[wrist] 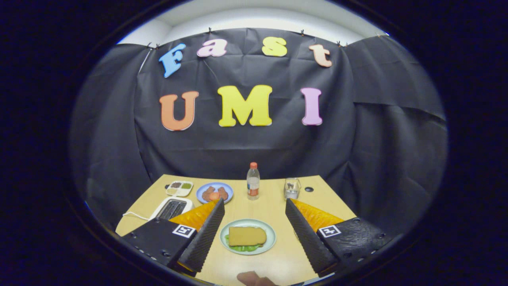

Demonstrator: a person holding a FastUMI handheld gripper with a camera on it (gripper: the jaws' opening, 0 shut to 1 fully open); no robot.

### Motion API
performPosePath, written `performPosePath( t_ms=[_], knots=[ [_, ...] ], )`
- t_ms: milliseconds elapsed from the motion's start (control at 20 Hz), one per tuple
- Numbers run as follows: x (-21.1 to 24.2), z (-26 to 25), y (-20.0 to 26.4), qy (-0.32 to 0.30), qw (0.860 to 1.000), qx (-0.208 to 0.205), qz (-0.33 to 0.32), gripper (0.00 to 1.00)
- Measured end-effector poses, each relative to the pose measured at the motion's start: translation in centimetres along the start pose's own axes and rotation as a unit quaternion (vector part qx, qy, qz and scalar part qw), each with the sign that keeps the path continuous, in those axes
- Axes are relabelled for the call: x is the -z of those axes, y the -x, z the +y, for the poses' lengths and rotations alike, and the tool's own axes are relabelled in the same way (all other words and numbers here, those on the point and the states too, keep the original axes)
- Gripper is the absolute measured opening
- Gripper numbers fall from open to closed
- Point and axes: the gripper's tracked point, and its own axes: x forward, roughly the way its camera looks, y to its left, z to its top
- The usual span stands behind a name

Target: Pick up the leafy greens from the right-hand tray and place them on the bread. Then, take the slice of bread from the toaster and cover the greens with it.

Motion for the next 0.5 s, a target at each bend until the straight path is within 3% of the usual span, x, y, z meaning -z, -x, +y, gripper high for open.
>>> performPosePath(
  t_ms=[300,500],
  knots=[
    [-3.9,0.2,4.7,0.030,0.996,-0.008,-0.079,0.96],
    [-5.2,-0.2,6.7,0.017,0.995,-0.012,-0.102,0.95]
  ],
)
